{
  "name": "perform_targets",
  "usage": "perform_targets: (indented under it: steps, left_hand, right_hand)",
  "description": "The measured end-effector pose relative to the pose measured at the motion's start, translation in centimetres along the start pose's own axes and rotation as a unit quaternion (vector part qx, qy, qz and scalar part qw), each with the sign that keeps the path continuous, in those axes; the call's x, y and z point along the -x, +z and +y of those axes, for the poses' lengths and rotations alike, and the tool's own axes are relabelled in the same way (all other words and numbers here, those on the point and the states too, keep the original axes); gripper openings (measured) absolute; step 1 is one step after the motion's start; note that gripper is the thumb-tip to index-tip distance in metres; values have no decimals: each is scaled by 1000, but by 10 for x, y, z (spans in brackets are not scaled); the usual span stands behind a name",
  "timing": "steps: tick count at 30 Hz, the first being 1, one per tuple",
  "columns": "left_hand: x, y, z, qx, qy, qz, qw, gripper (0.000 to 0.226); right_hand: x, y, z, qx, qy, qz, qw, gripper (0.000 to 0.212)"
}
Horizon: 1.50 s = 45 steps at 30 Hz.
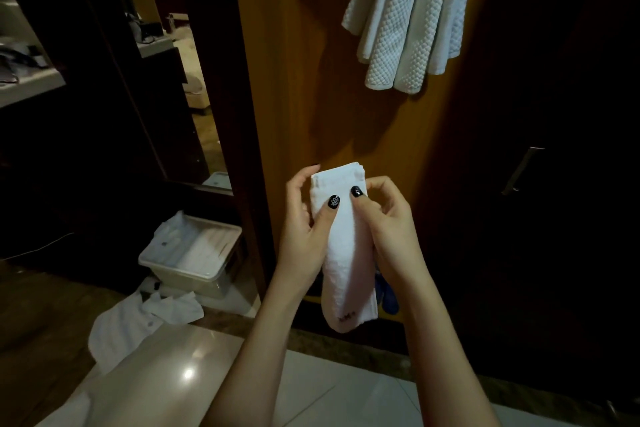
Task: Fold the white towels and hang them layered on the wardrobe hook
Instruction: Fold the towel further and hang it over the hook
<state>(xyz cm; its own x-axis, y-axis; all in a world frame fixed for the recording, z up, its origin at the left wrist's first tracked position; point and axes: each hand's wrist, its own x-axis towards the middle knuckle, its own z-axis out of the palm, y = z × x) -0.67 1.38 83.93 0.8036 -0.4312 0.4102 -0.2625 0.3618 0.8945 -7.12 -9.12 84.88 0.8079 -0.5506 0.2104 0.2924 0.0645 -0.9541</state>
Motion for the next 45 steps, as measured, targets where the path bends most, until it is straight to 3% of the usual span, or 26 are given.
perform_targets:
  steps: [13, 19, 22, 25, 28, 36, 45]
  left_hand:
    - [2, -2, 11, -48, 25, 49, 997, 37]
    - [-11, -5, 14, -60, 15, 83, 995, 36]
    - [-14, -8, 15, -55, 6, 52, 997, 44]
    - [-13, -18, 15, -58, 14, -50, 997, 50]
    - [-11, -25, 14, -64, -13, -122, 990, 42]
    - [-29, -19, 12, -93, -9, -41, 995, 46]
    - [-79, -43, -4, -69, -50, 89, 992, 38]
  right_hand:
    - [-3, 3, -3, 170, -52, 38, 983, 26]
    - [1, -6, 3, 215, -25, -54, 975, 15]
    - [2, -9, 2, 172, -17, -73, 982, 22]
    - [2, -8, 0, 176, -34, -31, 983, 28]
    - [2, -7, 0, 159, -39, -1, 987, 35]
    - [3, -16, -3, 203, 6, -71, 977, 26]
    - [13, -32, 5, 267, 132, -142, 944, 24]
